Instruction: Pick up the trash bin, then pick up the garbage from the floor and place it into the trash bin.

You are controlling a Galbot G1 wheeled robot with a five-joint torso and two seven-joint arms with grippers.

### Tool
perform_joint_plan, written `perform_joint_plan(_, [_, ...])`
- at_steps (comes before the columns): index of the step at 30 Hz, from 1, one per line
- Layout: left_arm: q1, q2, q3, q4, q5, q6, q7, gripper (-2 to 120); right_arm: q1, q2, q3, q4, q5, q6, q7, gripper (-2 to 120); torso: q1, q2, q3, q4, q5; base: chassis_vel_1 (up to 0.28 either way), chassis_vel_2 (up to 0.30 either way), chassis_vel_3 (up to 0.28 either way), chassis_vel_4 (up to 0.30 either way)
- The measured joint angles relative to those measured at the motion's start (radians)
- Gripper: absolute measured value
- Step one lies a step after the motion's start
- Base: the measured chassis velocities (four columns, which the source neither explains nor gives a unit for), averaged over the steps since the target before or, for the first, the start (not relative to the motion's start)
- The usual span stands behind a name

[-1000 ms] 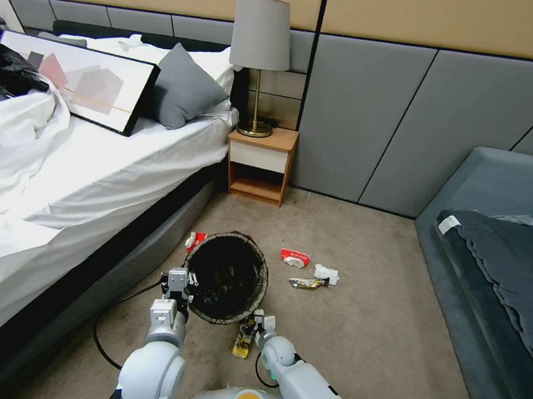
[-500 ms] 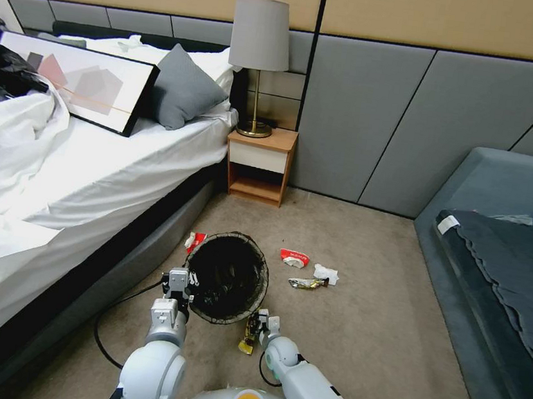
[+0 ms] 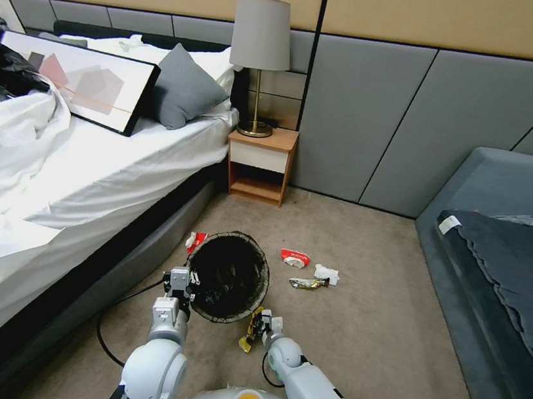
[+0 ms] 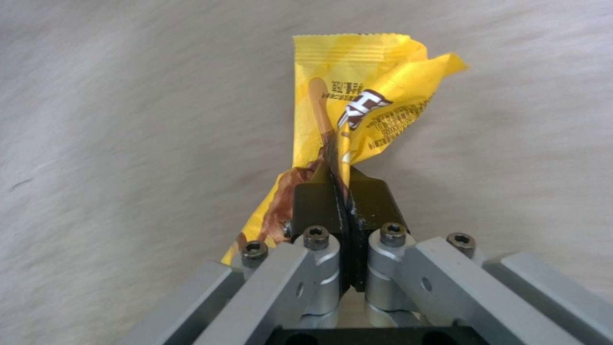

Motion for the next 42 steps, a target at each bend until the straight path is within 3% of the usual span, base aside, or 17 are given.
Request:
perform_joint_plan(17, [-0.019, 0.003, -0.003, 0.019, -0.018, 0.003, -0.001, 1, -0.113, -0.072, 0.234, 0.206, -0.033, 0.115, -0.017, 0, 0.0, 0.0, 0.0, 0.0002, 0.0006, 0.0, 0.0, 0.0, 0.0])
perform_joint_plan(24, [-0.021, 0.005, -0.001, 0.038, -0.02, 0.001, -0.002, 1, -0.11, -0.071, 0.305, 0.373, -0.039, 0.176, -0.024, 0, 0.0, 0.0, 0.0, 0.0005, 0.0004, 0.0, 0.0, 0.0, 0.0])
perform_joint_plan(26, [-0.022, 0.005, 0.004, 0.041, -0.02, 0.0, -0.002, 1, -0.105, -0.072, 0.321, 0.508, -0.045, 0.208, -0.035, 0, 0.0, 0.0, 0.0, 0.0007, 0.0004, 0.0, 0.0, 0.0, 0.0])
perform_joint_plan(32, [-0.018, 0.005, 0.012, 0.05, -0.02, -0.001, -0.002, 1, -0.145, -0.08, 0.319, 0.725, -0.075, 0.264, -0.106, 0, 0.0, 0.0, 0.0, 0.0002, 0.0003, 0.0, 0.0, 0.0, 0.0])
perform_joint_plan(35, [-0.016, 0.002, 0.022, 0.064, -0.02, -0.002, -0.004, 1, -0.2, -0.081, 0.294, 0.861, -0.123, 0.342, -0.224, 0, 0.0, 0.0, 0.0, 0.0004, 0.0003, 0.0, 0.0, 0.0, 0.0])
perform_joint_plan(42, [-0.014, -0.002, 0.035, 0.072, -0.019, -0.003, -0.004, 1, -0.263, -0.105, 0.221, 0.966, -0.179, 0.372, -0.337, 0, 0.0, 0.0, 0.0, 0.0004, 0.0005, 0.0, 0.0, 0.0, 0.0])
